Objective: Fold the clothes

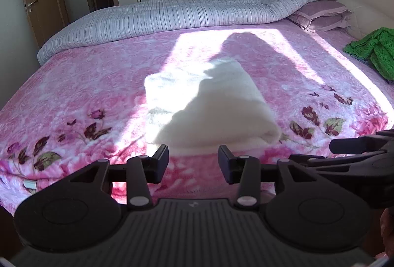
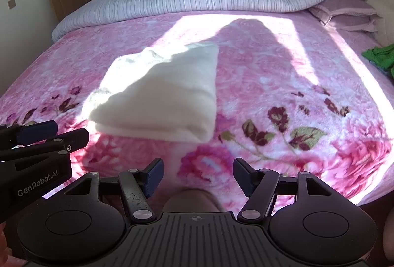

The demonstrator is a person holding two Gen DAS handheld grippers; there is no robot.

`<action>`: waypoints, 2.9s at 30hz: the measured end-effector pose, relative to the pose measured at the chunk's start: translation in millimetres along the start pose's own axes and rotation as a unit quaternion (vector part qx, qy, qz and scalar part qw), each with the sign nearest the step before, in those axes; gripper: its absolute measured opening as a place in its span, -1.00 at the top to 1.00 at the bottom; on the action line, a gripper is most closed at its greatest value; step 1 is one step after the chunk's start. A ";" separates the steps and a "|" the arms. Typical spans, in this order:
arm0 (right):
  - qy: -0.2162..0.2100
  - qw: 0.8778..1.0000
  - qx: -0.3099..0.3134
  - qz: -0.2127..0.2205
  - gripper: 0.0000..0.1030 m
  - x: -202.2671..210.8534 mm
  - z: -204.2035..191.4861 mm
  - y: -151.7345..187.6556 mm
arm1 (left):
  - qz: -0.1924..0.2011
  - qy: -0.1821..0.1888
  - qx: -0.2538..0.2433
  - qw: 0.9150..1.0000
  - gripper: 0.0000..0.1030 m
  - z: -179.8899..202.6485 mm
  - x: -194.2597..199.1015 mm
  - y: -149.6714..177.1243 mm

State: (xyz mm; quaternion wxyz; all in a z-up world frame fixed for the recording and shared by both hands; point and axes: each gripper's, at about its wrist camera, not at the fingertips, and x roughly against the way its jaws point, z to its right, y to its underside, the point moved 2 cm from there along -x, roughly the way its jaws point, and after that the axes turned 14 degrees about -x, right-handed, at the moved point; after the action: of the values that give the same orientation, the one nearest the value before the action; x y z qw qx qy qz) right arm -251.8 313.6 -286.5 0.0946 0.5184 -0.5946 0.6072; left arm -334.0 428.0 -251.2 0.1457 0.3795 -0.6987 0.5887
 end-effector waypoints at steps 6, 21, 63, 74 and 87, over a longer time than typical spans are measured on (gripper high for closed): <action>0.007 1.000 0.007 -0.006 -0.28 -13.7 0.6 -5.5 | -0.024 0.006 0.003 1.000 0.22 -2.6 -21.5 0.4; 0.015 0.999 0.001 -0.046 -0.28 -51.5 11.2 -11.4 | -0.067 0.021 -0.001 0.998 0.22 -4.3 -61.9 1.6; -0.274 0.871 -0.376 -0.159 -0.57 -218.4 117.8 -127.1 | -0.052 0.319 0.393 0.861 -0.16 -177.7 -267.7 20.8; -0.296 0.880 -0.321 -0.185 -0.37 -239.1 97.8 -130.4 | -0.044 0.342 0.383 0.857 -0.14 -171.6 -285.5 16.9; -0.285 0.884 -0.328 -0.172 0.15 -223.2 82.6 -141.3 | 0.005 0.397 0.375 0.837 0.37 -212.8 -302.6 -2.1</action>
State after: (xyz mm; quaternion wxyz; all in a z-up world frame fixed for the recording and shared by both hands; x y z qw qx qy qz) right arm -6.5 396.7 -384.1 0.1888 0.7022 -0.6630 0.1781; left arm -181.8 735.2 -390.2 0.2543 0.1357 -0.3080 0.9067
